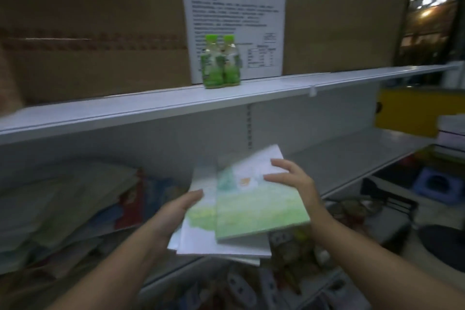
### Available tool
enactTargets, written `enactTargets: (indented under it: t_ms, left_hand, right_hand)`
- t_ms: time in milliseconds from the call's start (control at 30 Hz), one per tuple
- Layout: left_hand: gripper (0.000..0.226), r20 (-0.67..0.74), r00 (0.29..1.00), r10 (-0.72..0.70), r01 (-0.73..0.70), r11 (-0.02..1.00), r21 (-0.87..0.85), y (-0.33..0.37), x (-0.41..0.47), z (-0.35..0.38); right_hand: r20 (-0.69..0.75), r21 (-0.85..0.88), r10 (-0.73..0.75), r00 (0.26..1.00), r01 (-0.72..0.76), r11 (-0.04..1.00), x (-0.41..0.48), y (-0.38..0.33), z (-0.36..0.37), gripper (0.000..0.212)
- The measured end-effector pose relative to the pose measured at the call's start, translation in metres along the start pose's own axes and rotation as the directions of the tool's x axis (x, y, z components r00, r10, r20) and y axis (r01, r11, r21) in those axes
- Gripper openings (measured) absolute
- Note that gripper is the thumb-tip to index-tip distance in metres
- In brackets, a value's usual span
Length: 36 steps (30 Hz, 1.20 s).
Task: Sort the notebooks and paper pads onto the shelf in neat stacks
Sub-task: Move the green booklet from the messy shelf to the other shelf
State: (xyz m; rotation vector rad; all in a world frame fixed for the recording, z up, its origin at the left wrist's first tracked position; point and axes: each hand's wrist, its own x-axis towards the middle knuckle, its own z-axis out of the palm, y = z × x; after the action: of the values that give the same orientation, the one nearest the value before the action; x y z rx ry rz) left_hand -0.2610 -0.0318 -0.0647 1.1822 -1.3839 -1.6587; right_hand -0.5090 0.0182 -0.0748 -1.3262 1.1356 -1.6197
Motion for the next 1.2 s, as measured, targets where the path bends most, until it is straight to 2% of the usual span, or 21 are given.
enactTargets:
  t_ms: [100, 133, 167, 200, 233, 300, 367, 400, 467, 500, 600, 667, 733, 867, 1000, 1133, 1200]
  left_hand:
    - [0.075, 0.085, 0.996, -0.019, 0.018, 1.000, 0.019, -0.022, 0.030, 0.063]
    - [0.077, 0.108, 0.993, -0.052, 0.052, 0.999, 0.001, -0.027, 0.037, 0.082]
    - [0.066, 0.150, 0.986, -0.078, 0.082, 0.996, -0.019, -0.030, 0.042, 0.102]
    - [0.049, 0.173, 0.981, -0.093, 0.101, 0.994, -0.040, -0.032, 0.046, 0.120]
    - [0.034, 0.203, 0.975, -0.096, 0.109, 0.993, -0.054, -0.035, 0.054, 0.137]
    - [0.022, 0.223, 0.970, -0.099, 0.112, 0.993, -0.044, -0.039, 0.070, 0.165]
    - [0.019, 0.234, 0.968, -0.088, 0.102, 0.993, -0.050, -0.043, 0.090, 0.189]
    - [0.020, 0.241, 0.967, -0.088, 0.106, 0.992, -0.063, -0.043, 0.100, 0.203]
    - [0.022, 0.266, 0.959, -0.099, 0.118, 0.991, -0.057, -0.047, 0.125, 0.232]
    - [0.024, 0.290, 0.952, -0.101, 0.123, 0.991, -0.059, -0.048, 0.139, 0.248]
    - [0.045, 0.325, 0.937, -0.129, 0.172, 0.979, -0.107, -0.047, 0.180, 0.297]
    - [0.063, 0.369, 0.908, -0.197, 0.282, 0.940, -0.193, -0.045, 0.211, 0.330]
    - [0.071, 0.437, 0.861, -0.260, 0.392, 0.886, -0.246, -0.043, 0.242, 0.362]
    - [0.064, 0.554, 0.774, -0.306, 0.492, 0.841, -0.223, -0.039, 0.286, 0.420]
    - [0.075, 0.648, 0.696, -0.310, 0.546, 0.814, -0.197, -0.038, 0.310, 0.481]
    - [0.081, 0.642, 0.713, -0.282, 0.531, 0.816, -0.231, -0.042, 0.328, 0.545]
    - [0.081, 0.595, 0.747, -0.297, 0.527, 0.810, -0.257, -0.049, 0.340, 0.576]
  right_hand:
    - [-0.092, -0.078, 0.086, 0.992, -0.093, 0.993, -0.019, 0.005, -0.051, 0.028]
    - [-0.079, -0.098, 0.110, 0.991, -0.117, 0.988, -0.025, 0.011, -0.068, 0.029]
    - [-0.027, -0.150, 0.151, 0.988, -0.154, 0.977, -0.031, 0.016, -0.085, 0.036]
    - [-0.064, -0.100, 0.259, 0.964, -0.265, 0.959, -0.033, 0.018, -0.100, 0.051]
    - [-0.130, -0.081, 0.293, 0.947, -0.304, 0.949, -0.035, 0.020, -0.119, 0.067]
    - [-0.278, -0.048, 0.309, 0.909, -0.335, 0.941, -0.037, 0.026, -0.160, 0.076]
    - [-0.381, 0.029, 0.304, 0.874, -0.317, 0.948, -0.032, 0.028, -0.188, 0.067]
    - [-0.383, 0.077, 0.336, 0.860, -0.333, 0.940, -0.031, 0.029, -0.199, 0.054]
    - [-0.312, 0.174, 0.447, 0.838, -0.412, 0.894, -0.024, 0.031, -0.214, 0.029]
    - [-0.287, 0.142, 0.465, 0.838, -0.443, 0.885, -0.019, 0.034, -0.219, 0.026]
    - [-0.405, 0.041, 0.432, 0.806, -0.456, 0.889, 0.005, 0.046, -0.249, 0.024]
    - [-0.486, 0.045, 0.425, 0.764, -0.464, 0.885, 0.023, 0.049, -0.279, 0.026]
    - [-0.537, 0.075, 0.441, 0.719, -0.480, 0.874, 0.040, 0.048, -0.309, 0.028]
    - [-0.532, 0.224, 0.494, 0.687, -0.449, 0.865, 0.064, 0.051, -0.369, 0.036]
    - [-0.473, 0.308, 0.546, 0.691, -0.452, 0.837, 0.069, 0.059, -0.426, 0.031]
    - [-0.538, 0.174, 0.492, 0.685, -0.481, 0.859, 0.073, 0.066, -0.486, 0.038]
    - [-0.569, 0.125, 0.455, 0.685, -0.475, 0.871, 0.078, 0.065, -0.519, 0.038]
